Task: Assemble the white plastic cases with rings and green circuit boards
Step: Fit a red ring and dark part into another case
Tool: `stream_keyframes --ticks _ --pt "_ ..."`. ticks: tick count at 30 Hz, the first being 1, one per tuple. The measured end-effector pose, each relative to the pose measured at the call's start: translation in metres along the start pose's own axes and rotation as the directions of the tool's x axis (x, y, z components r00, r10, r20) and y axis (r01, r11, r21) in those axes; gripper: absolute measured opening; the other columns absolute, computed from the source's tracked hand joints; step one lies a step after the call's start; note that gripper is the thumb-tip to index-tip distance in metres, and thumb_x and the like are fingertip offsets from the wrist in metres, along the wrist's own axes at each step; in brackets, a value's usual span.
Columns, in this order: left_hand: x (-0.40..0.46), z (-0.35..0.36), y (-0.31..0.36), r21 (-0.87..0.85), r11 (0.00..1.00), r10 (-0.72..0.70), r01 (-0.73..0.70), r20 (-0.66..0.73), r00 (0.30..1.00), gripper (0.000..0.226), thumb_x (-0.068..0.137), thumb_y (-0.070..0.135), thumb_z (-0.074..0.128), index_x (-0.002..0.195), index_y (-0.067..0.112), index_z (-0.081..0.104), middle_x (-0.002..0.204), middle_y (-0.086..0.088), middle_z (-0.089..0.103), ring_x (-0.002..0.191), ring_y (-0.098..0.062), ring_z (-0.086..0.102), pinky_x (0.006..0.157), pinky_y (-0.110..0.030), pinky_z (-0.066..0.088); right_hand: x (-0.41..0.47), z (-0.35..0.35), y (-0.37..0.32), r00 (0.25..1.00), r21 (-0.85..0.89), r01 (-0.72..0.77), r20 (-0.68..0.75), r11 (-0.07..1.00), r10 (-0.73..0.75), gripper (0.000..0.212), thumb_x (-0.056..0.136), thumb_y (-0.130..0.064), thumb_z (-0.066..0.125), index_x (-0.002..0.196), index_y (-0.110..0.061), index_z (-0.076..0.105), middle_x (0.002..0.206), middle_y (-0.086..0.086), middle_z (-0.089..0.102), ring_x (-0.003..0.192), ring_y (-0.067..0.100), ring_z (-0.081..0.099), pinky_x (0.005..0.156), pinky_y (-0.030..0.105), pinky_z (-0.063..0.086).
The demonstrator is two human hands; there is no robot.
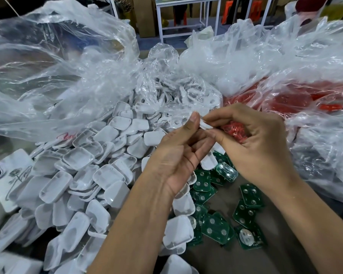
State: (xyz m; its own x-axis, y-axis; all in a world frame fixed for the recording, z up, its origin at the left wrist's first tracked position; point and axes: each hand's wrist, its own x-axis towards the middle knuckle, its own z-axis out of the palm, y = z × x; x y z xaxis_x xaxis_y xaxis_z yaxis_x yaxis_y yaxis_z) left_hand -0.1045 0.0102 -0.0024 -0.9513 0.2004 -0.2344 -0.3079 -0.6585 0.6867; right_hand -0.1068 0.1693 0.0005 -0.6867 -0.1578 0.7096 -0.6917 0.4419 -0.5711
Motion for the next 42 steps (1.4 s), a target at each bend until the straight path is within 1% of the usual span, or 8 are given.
stream_keyframes --ticks 6,12,20,25,31,38,40,42 --pt "0.000 0.004 0.000 0.038 0.999 -0.002 0.000 0.039 0.999 0.015 0.075 0.027 0.078 0.074 0.012 0.081 0.076 -0.008 0.071 0.066 -0.013 0.071 0.064 -0.022 0.060 0.001 -0.007 -0.001 0.997 0.080 -0.047 -0.054 0.996 0.052 0.023 0.079 -0.008 0.090 0.099 -0.014 0.079 0.093 -0.013 0.076 0.087 0.001 0.075 0.079 0.016 0.059" --pt "0.000 0.000 -0.001 0.059 0.998 0.008 -0.009 0.014 1.000 0.016 0.074 0.024 0.077 0.079 0.009 0.081 0.078 -0.011 0.068 0.063 -0.013 0.070 0.064 -0.023 0.062 0.003 -0.008 0.000 0.998 -0.015 0.004 0.055 1.000 -0.003 0.027 0.080 0.000 0.088 0.102 -0.013 0.080 0.094 -0.009 0.077 0.089 0.001 0.074 0.079 0.016 0.059" --pt "0.002 0.003 -0.004 0.021 0.999 0.042 -0.043 0.033 0.999 0.049 0.078 0.020 0.076 0.118 -0.008 0.068 0.125 -0.032 0.064 0.099 -0.025 0.067 0.085 -0.028 0.061 0.003 -0.012 -0.001 0.998 0.025 0.014 0.054 1.000 -0.015 0.018 0.087 -0.006 0.082 0.104 -0.009 0.076 0.092 -0.007 0.076 0.087 0.007 0.075 0.077 0.021 0.060" --pt "0.002 -0.001 -0.003 -0.023 0.999 0.046 -0.043 0.108 0.993 0.022 0.080 0.012 0.076 0.099 0.000 0.077 0.096 -0.016 0.077 0.088 -0.022 0.077 0.080 -0.029 0.063 0.003 -0.011 -0.002 0.998 0.058 0.010 0.062 0.998 -0.014 0.017 0.097 -0.009 0.066 0.111 -0.010 0.074 0.087 -0.009 0.075 0.079 0.013 0.075 0.067 0.033 0.059" --pt "0.002 0.001 0.000 -0.075 0.995 0.060 -0.058 0.021 0.998 0.025 0.076 0.009 0.077 0.099 0.000 0.074 0.089 -0.016 0.076 0.084 -0.024 0.077 0.071 -0.026 0.062 0.008 -0.004 -0.001 0.985 0.102 -0.142 0.118 0.985 0.130 0.020 0.103 -0.006 0.062 0.108 -0.019 0.076 0.089 -0.013 0.078 0.090 0.003 0.076 0.076 0.019 0.059" --pt "0.001 0.005 0.003 -0.306 0.939 0.135 -0.160 -0.100 0.986 0.040 0.080 0.005 0.073 0.117 -0.003 0.061 0.129 -0.027 0.063 0.102 -0.037 0.075 0.080 -0.033 0.064 0.070 0.016 -0.008 0.970 0.211 -0.235 -0.014 0.949 0.244 0.026 0.107 -0.022 0.056 0.095 -0.011 0.076 0.078 -0.001 0.077 0.075 0.012 0.076 0.069 0.020 0.057" --pt "0.002 0.004 0.003 -0.368 0.912 0.146 -0.184 -0.129 0.981 0.028 0.088 0.004 0.070 0.114 -0.002 0.062 0.137 -0.028 0.061 0.106 -0.037 0.074 0.079 -0.032 0.064 0.097 0.032 -0.001 0.962 0.176 -0.274 0.041 0.945 0.272 0.022 0.105 -0.017 0.058 0.095 -0.012 0.076 0.077 0.000 0.077 0.073 0.013 0.075 0.070 0.025 0.058" --pt "0.004 0.003 0.001 -0.402 0.885 0.185 -0.233 -0.156 0.970 0.021 0.088 0.005 0.069 0.108 -0.001 0.066 0.127 -0.024 0.068 0.098 -0.033 0.076 0.077 -0.032 0.064 0.121 0.051 0.012 0.939 -0.084 -0.206 0.263 0.975 0.221 0.017 0.101 -0.011 0.063 0.102 -0.017 0.078 0.090 -0.005 0.078 0.081 0.008 0.072 0.082 0.029 0.058"
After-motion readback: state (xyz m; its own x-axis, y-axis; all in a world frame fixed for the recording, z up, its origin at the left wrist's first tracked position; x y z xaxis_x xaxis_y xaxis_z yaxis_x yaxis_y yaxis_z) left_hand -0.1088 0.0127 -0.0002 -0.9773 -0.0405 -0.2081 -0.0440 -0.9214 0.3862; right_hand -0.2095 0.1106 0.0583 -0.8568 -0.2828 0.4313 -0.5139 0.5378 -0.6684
